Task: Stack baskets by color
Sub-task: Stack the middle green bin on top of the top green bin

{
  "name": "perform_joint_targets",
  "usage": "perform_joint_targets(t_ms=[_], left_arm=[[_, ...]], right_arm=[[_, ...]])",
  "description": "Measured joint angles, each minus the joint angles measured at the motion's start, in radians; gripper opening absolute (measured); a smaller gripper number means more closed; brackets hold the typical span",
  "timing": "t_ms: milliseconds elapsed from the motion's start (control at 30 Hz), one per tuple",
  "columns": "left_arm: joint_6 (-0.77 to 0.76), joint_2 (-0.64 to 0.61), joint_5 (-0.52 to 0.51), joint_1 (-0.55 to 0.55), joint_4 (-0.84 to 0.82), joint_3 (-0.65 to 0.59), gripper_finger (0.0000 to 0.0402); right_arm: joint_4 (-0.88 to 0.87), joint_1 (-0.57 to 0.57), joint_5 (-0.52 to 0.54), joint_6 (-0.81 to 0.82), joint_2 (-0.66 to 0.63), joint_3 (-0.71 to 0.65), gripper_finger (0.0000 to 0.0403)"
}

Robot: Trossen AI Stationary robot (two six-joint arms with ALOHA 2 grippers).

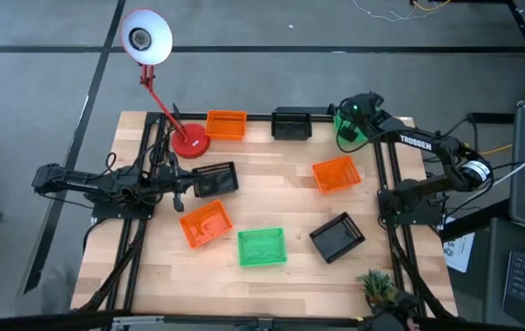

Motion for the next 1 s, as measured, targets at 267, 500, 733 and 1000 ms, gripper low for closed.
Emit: perform_joint_targets(t_ms=[267,500,733,1000], left_arm=[[0.001,0.000,0.000,0.000,0.000,0.000,0.0011],[0.000,0.000,0.000,0.000,-0.002,0.000,0.0011],[0.000,0.000,0.000,0.000,-0.003,0.000,0.0011],[0.000,0.000,0.000,0.000,-0.011,0.000,0.0011]], right_arm=[[0.098,0.053,0.063,-0.039,-0.015,0.042,0.0000],[0.122,0.009,0.056,-0.038,0.113,0.042,0.0000],[0.132,0.008,0.037,-0.061,0.149,0.045,0.0000],[0.114,0.006,0.008,-0.064,0.145,0.045,0.0000]])
